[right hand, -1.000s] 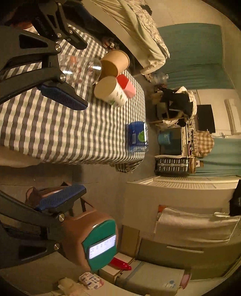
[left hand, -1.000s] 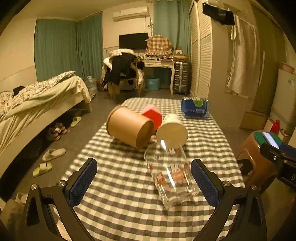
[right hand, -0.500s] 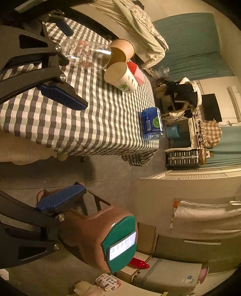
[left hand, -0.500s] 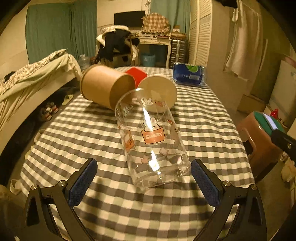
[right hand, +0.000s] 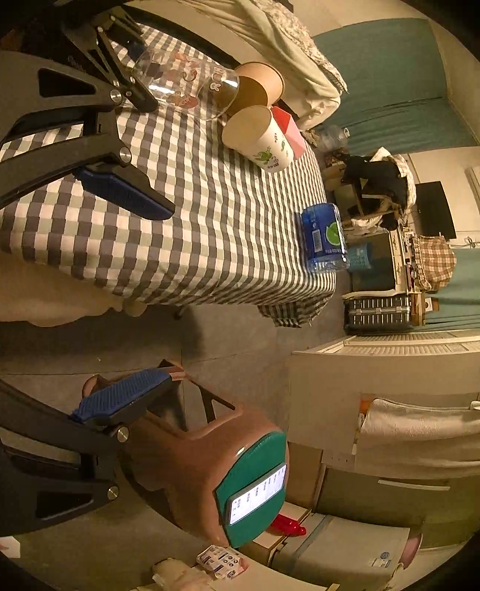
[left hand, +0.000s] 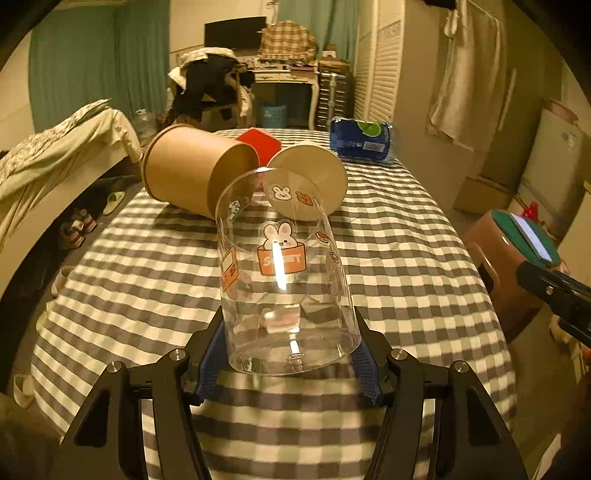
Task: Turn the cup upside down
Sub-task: 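Rotate the glass cup rim-down with the left tool and lower it onto the table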
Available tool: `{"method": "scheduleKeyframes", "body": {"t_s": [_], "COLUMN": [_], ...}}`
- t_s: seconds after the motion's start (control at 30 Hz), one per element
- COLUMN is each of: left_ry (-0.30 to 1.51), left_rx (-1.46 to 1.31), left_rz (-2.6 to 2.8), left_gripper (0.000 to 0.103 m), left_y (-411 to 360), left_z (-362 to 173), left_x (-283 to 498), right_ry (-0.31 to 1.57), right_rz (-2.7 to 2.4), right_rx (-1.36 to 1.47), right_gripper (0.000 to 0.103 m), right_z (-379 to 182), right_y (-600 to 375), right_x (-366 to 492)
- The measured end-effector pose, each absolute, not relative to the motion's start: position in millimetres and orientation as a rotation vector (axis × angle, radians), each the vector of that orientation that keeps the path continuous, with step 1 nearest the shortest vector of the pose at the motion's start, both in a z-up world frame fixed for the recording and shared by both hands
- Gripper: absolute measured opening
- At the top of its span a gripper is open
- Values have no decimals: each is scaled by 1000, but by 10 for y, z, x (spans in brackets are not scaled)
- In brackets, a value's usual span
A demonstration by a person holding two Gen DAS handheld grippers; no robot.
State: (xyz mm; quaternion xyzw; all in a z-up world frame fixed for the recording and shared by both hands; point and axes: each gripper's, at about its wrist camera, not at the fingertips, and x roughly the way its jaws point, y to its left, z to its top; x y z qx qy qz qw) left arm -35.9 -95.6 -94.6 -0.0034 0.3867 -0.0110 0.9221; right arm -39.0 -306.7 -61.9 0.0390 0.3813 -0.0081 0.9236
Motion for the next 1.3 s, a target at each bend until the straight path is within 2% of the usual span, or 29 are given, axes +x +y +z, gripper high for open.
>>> {"method": "scheduleKeyframes", "body": {"t_s": [0.5,1.3], "left_ry": [797,805], "left_rx": [183,89], "left_rz": [-83,-61], "left_gripper": [60,60], "left_y": [-836,-629], "left_z": [-452,-561], "left_x": [-370,-594], "right_ry": [803,802], "right_rz": [20,29], "right_rx": [88,61], "right_gripper": [83,83], "right_z": [-728,-677], "right_y": [-2952,-2830], "right_x": [-365,-378]}}
